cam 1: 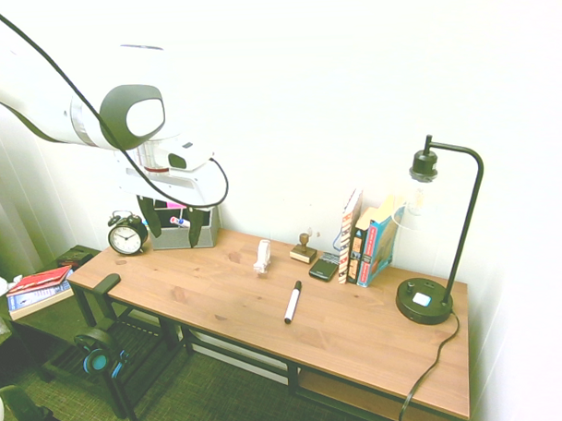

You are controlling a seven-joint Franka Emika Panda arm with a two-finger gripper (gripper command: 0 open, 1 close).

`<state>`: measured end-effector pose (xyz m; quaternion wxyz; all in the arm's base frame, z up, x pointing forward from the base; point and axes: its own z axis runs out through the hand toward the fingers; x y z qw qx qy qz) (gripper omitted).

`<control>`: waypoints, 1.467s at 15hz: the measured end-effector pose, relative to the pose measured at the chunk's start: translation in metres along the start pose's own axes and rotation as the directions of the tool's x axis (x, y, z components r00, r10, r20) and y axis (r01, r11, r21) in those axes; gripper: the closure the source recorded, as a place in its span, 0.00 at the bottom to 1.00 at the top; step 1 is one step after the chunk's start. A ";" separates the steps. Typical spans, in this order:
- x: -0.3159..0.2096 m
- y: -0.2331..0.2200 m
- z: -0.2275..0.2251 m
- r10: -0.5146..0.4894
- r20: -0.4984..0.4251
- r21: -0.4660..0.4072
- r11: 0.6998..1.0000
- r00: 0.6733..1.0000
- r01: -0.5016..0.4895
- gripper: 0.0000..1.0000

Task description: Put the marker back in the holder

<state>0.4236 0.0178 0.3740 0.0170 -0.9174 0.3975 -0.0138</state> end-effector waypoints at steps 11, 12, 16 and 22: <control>0.113 0.001 0.062 -0.211 -0.127 -0.006 0.977 0.969 0.212 0.00; 0.126 0.002 0.074 -0.206 -0.127 -0.017 0.978 0.970 0.206 0.00; 0.184 0.013 0.124 -0.143 -0.117 -0.069 0.988 0.983 0.135 0.00; 0.229 0.027 0.187 -0.073 -0.092 -0.107 0.992 0.993 0.063 1.00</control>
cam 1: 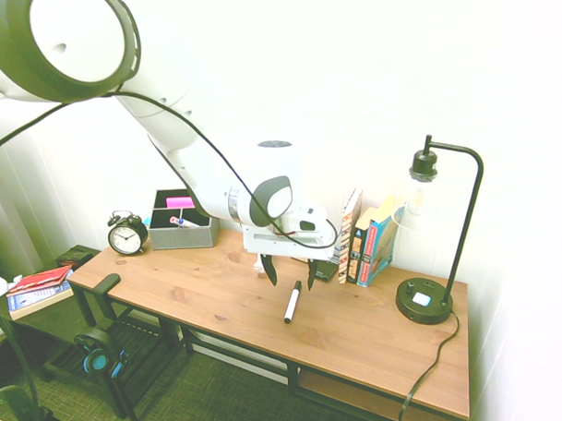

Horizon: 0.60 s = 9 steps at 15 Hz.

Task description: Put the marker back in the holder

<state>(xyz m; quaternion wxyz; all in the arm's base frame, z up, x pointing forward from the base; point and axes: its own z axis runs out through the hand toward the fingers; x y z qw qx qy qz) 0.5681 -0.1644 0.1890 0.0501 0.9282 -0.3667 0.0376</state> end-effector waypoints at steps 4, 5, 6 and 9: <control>0.006 0.017 0.022 0.018 0.023 -0.023 1.000 1.000 -0.017 1.00; 0.006 0.017 0.022 0.019 0.025 -0.022 1.000 0.999 -0.019 1.00; 0.006 0.017 0.022 0.019 0.028 -0.022 1.000 0.999 -0.018 1.00; 0.003 0.018 0.024 0.021 0.055 -0.026 0.999 0.998 -0.020 1.00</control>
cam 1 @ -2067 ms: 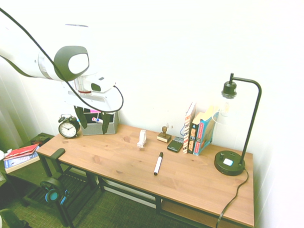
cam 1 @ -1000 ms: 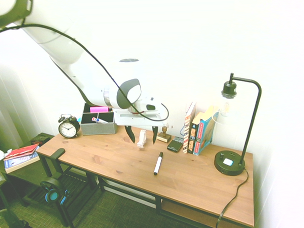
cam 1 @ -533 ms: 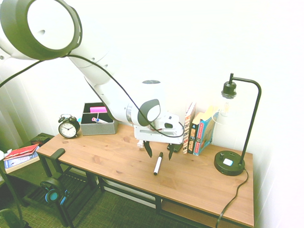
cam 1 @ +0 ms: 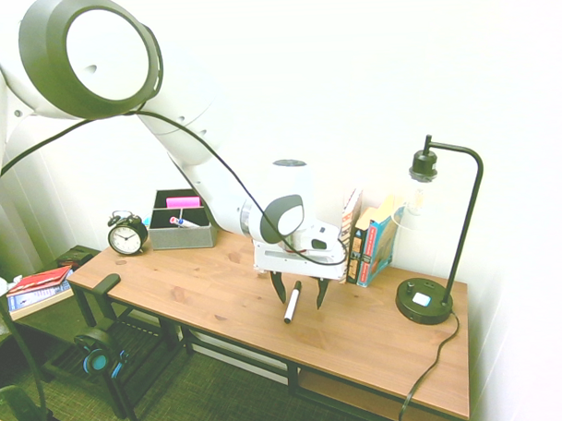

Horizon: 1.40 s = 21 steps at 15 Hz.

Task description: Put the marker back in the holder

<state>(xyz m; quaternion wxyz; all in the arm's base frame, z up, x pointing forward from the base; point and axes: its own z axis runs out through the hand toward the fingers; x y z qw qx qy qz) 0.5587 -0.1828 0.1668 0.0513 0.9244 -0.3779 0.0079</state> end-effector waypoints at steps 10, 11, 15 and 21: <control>-0.007 0.002 0.006 -0.005 0.035 -0.009 1.000 0.999 0.005 1.00; -0.007 0.002 0.006 -0.003 0.038 -0.009 1.000 0.999 0.003 1.00; -0.008 0.002 0.007 -0.003 0.042 -0.011 1.000 0.999 0.004 1.00; -0.017 -0.009 -0.032 0.029 0.132 0.001 1.000 0.991 -0.029 1.00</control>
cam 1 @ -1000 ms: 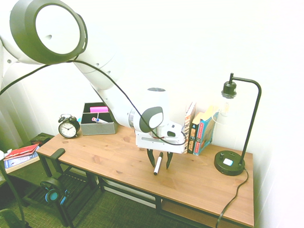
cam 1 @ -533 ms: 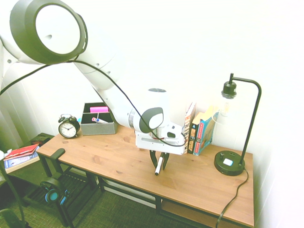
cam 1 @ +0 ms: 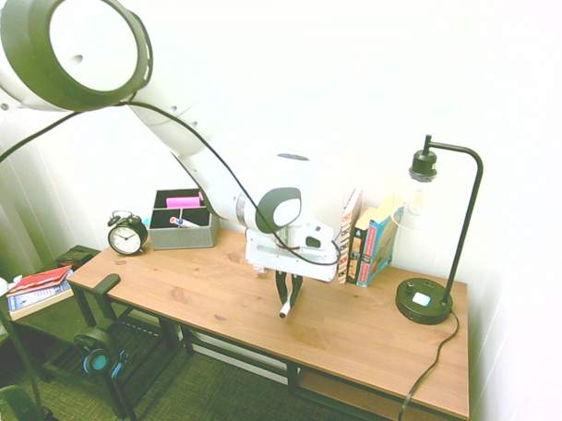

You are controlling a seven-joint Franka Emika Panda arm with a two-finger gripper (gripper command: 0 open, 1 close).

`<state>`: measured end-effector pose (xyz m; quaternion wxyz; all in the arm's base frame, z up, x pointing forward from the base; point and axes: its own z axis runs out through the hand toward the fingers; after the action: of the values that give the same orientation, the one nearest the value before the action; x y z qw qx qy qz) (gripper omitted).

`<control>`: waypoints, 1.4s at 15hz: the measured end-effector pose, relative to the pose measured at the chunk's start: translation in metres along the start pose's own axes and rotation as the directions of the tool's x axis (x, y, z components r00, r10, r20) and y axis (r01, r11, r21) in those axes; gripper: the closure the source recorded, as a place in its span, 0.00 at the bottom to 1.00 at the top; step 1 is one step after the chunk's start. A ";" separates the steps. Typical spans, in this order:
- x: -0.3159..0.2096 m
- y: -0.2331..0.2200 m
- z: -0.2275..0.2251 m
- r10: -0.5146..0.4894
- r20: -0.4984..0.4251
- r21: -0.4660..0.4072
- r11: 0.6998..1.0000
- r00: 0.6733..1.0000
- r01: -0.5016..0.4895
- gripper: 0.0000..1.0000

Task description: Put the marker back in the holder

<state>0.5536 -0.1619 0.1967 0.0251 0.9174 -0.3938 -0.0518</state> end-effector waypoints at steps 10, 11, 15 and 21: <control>-0.225 -0.111 -0.179 0.066 0.547 -0.067 0.997 0.834 -0.035 1.00; -0.244 -0.128 -0.176 0.097 0.553 -0.100 0.994 0.828 -0.050 1.00; -0.289 -0.195 -0.169 0.162 0.579 -0.145 0.985 0.799 -0.094 1.00; -0.254 -0.278 -0.146 0.234 0.556 -0.143 0.972 0.797 -0.186 1.00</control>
<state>0.5970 0.2144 0.3366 -0.0509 0.8087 -0.4802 -0.3360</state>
